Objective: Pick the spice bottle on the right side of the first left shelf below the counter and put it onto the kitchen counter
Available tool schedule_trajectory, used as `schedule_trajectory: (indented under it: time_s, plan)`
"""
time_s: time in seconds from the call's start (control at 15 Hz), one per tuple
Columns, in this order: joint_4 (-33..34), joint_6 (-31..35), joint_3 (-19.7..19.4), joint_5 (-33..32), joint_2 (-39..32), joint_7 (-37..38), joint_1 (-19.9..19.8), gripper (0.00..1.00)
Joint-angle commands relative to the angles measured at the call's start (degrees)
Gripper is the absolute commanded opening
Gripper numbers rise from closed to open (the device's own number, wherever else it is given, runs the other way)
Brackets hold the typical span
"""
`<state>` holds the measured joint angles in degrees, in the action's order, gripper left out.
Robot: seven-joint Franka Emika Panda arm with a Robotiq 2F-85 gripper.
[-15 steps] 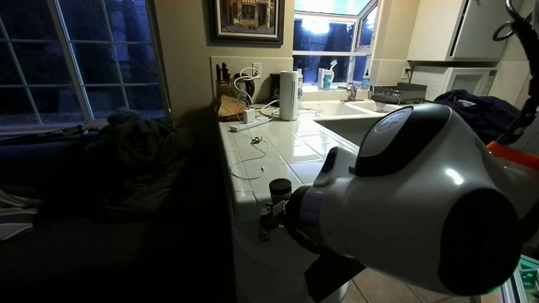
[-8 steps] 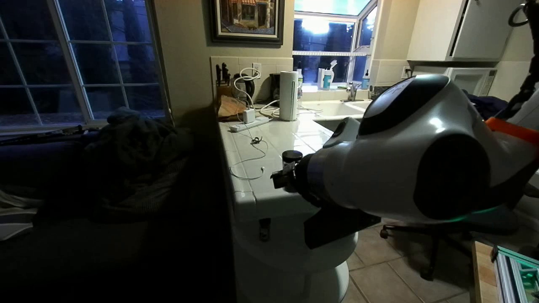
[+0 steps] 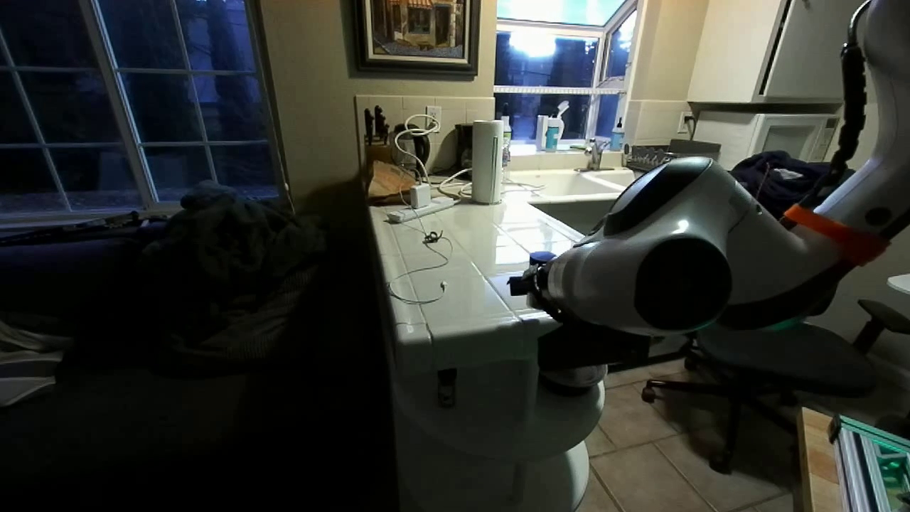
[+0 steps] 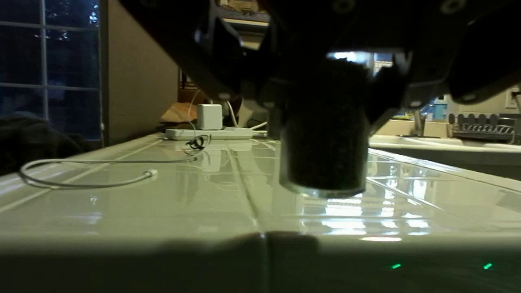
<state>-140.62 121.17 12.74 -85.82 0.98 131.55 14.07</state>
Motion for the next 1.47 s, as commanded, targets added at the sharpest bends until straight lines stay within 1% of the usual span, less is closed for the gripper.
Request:
schedule_trajectory:
  time_s: [0.0, 0.4, 0.47, 0.53, 0.73, 1.0, 1.2, 1.4]
  plan:
    - [-0.3, 0.0, -0.2, -0.1, 0.2, 0.0, -0.8, 0.48]
    - [-0.7, 0.0, -0.5, -0.2, 0.6, 0.4, -1.1, 0.48]
    - [-0.1, 2.1, -1.2, 0.8, 0.6, -1.5, -1.8, 0.23]
    - [0.4, 2.2, -1.6, 0.8, 0.5, -1.7, -2.1, 0.23]
    - [2.6, 7.0, -4.0, 0.3, 0.4, -5.2, -4.4, 0.23]
    - [8.2, 11.3, -7.1, -0.5, -2.5, -8.6, -7.6, 0.23]
    - [12.0, 13.0, -8.4, -0.9, -5.1, -9.2, -9.1, 0.23]
    - [16.2, 13.2, -8.7, -1.2, -8.9, -9.5, -9.9, 0.23]
